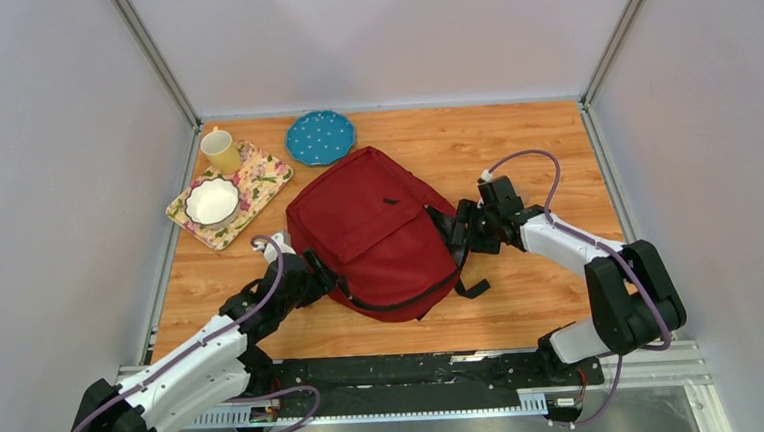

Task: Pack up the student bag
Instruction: Zip the student bag at the center of the board.

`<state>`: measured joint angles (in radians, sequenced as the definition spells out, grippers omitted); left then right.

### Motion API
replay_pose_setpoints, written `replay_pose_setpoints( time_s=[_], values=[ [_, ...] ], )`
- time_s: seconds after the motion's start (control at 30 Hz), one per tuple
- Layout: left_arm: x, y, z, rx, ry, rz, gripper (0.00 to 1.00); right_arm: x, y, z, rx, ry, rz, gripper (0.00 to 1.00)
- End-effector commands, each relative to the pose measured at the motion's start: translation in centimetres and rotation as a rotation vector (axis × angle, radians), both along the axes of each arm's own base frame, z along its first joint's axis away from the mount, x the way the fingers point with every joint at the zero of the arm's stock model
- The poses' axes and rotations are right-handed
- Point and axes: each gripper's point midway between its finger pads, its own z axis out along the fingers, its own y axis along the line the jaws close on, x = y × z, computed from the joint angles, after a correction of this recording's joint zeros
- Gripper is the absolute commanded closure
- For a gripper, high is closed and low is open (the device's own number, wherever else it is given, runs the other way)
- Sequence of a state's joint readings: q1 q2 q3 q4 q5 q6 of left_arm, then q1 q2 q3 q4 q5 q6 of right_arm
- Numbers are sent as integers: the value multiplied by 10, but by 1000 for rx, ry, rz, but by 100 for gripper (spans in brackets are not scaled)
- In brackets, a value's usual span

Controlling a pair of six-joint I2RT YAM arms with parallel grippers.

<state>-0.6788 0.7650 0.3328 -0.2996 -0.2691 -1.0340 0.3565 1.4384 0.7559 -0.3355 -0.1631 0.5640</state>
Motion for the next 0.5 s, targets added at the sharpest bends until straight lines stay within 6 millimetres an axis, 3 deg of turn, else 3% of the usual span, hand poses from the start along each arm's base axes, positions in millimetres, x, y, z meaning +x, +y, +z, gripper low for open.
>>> replay_pose_setpoints(
  time_s=[0.0,0.07,0.1,0.17,0.2,0.27,0.33,0.37,0.43,0.47],
  values=[
    [1,-8,-4,-71,7,-1,33,14,5,15,24,-68,12,40],
    [3,-9,-6,-84,0,4,36,17,7,15,26,-64,24,48],
    [2,-8,-11,-79,6,2,37,17,8,15,25,-60,28,59],
    [5,-11,-12,-87,-6,-5,42,18,12,20,42,-66,43,69],
    [4,-12,-17,-85,5,-17,44,18,13,23,50,-73,48,82],
    [8,-17,-13,-98,-13,-37,55,14,18,28,76,-75,68,96],
    [10,-19,-12,-85,-13,-50,64,7,21,36,84,-84,78,100],
    [11,-19,-12,-79,-12,-52,75,5,22,38,79,-88,80,100],
    [14,-20,-8,-66,-24,-61,85,-4,19,44,40,-93,72,100],
    [15,-19,-6,-59,-27,-61,98,-6,16,45,10,-92,62,100]
  ],
)
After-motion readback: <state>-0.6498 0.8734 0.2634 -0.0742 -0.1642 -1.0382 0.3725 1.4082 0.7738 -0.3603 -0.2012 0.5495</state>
